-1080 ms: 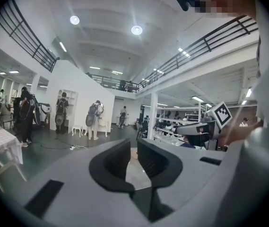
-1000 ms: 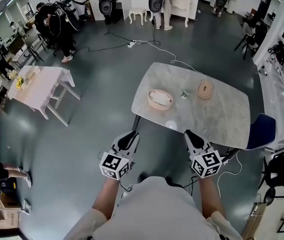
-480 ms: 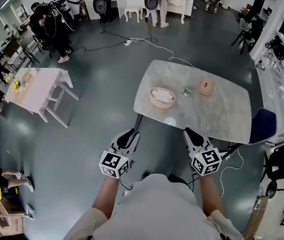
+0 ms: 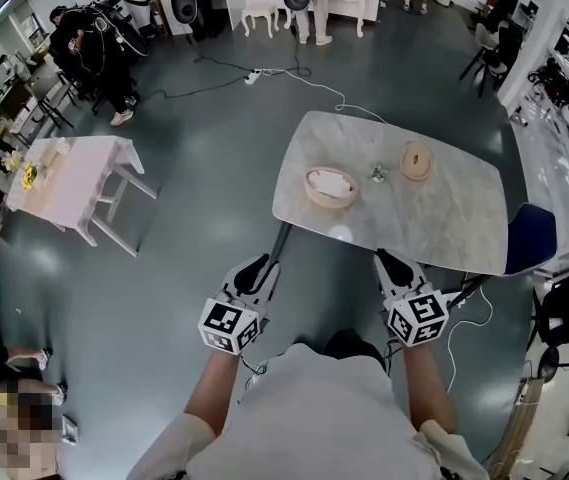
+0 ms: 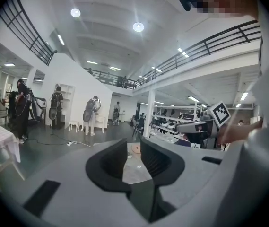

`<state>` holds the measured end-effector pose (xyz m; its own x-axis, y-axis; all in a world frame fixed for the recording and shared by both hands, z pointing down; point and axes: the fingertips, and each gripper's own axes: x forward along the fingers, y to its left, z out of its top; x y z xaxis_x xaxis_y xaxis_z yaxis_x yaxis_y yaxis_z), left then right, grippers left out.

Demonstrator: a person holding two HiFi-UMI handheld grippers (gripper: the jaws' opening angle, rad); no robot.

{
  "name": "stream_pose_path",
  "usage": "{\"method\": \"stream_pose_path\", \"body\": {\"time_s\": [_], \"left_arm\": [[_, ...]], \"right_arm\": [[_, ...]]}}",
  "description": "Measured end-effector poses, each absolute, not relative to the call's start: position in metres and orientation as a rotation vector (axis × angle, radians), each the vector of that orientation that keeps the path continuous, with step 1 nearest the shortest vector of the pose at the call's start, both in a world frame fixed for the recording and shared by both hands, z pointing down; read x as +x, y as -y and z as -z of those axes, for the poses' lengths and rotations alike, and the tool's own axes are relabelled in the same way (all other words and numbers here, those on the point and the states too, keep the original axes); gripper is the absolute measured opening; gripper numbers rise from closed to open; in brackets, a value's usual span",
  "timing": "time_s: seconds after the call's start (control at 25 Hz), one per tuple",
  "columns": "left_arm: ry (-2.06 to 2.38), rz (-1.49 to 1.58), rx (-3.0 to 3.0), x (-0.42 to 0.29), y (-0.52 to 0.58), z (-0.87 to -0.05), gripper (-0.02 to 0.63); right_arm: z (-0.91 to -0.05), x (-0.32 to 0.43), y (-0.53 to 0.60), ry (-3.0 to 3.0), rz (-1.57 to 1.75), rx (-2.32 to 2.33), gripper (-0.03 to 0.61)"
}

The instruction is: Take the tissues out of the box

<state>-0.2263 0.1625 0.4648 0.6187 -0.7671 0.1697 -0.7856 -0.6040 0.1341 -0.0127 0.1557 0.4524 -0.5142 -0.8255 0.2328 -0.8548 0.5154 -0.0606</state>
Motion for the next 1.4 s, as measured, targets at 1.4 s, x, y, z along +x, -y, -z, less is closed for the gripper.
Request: {"method": "stream_pose_path", "body": {"time_s": [1.4], "left_arm": [[1.396,-0.262,2.533,-0.127,0.038,-0.491,0.094]], "right_arm": [[-0.505,0.077,0.068,2.597,-0.415,1.256,0.052]]}}
